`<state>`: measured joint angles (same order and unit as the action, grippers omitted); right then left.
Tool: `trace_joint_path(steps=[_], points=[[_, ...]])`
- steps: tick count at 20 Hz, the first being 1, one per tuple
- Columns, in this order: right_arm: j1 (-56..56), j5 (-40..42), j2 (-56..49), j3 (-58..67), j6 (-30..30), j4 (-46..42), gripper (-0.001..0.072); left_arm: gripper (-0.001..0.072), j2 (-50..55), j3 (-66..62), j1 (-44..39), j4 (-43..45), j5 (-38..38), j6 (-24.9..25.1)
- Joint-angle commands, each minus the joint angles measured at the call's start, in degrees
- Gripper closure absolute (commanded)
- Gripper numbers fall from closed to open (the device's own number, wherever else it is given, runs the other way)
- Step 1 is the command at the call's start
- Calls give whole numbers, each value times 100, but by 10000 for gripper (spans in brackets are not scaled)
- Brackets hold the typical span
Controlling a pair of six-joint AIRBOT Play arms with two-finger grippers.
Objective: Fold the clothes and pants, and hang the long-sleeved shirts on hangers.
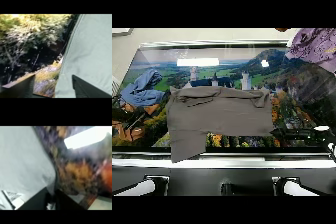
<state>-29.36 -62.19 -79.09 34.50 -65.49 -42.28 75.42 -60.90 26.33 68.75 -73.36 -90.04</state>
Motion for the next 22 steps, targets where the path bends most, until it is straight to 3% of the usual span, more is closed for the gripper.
trace_joint_path(steps=[1,3,10,13,22], points=[[-2,-76,-2,-11,151,111,678,171,-2,197,9,-2,286,468],[-2,-131,0,-11,160,111,677,172,0,525,15,-151,557,754],[-2,-210,4,-11,2,111,677,172,136,1622,205,-2011,975,2358],[-2,-372,4,-11,-35,114,677,172,234,1784,203,-2262,990,2575],[-2,-817,4,-11,-33,122,678,173,570,1794,203,-2317,737,2581]])
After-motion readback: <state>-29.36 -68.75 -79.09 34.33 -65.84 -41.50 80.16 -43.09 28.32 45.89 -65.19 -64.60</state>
